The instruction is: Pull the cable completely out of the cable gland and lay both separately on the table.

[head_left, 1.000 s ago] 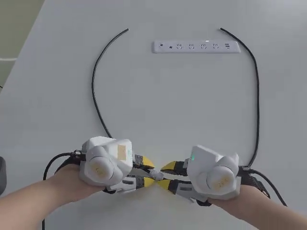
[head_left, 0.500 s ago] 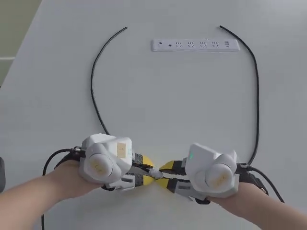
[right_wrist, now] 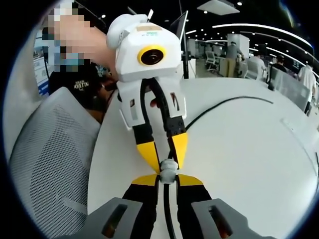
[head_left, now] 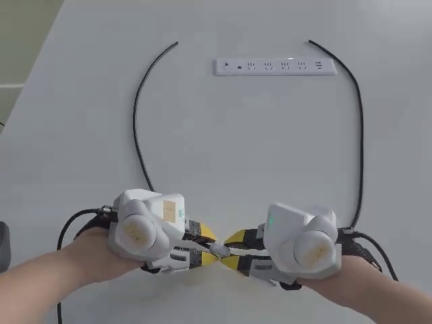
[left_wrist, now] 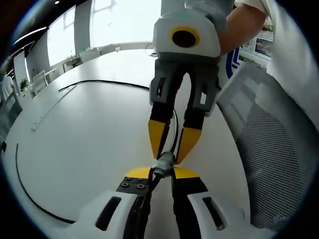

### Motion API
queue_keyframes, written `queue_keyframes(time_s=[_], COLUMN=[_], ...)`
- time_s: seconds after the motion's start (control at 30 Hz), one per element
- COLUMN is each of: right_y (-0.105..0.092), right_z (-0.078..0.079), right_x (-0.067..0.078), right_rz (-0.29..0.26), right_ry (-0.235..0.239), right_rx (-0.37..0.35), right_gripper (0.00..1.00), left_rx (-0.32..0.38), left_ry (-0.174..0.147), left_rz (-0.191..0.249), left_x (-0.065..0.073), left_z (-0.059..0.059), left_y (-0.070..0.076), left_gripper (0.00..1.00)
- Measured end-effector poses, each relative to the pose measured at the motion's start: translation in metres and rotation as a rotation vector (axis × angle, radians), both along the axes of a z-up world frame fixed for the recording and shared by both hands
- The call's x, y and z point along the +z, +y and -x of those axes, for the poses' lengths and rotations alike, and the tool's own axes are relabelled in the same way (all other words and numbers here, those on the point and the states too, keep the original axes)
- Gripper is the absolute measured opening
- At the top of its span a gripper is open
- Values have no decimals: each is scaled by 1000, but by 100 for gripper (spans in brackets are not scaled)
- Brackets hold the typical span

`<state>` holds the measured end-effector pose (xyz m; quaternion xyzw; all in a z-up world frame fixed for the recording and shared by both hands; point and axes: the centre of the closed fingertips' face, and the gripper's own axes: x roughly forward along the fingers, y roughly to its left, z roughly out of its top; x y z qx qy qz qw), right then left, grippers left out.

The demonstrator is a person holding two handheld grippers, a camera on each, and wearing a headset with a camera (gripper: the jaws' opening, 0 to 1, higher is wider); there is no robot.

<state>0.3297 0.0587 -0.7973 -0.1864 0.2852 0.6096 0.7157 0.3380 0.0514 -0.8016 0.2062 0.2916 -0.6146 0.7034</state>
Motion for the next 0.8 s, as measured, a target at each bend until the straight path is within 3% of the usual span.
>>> queue_keyframes(time_s=[0.23,0.33,0.43,0.53,0.63,0.8], right_y=[-2,-3,-5,-6,-6,-6], right_z=[7,12,18,22,26,29], right_x=[25,35,40,45,51,65], right_rz=[5,13,23,27,20,3], right_ry=[-65,-103,-126,-153,-160,-200], right_rx=[50,76,88,95,99,111], right_gripper=[8,8,6,6,6,7], left_rx=[64,125,158,167,180,195], left_ry=[-16,24,48,15,13,-37], left_rz=[-13,1,-11,-15,-14,-9], left_x=[25,33,34,40,46,59], left_z=[7,11,15,19,25,28], left_y=[-2,-2,0,0,0,1], left_gripper=[15,15,15,15,15,15])
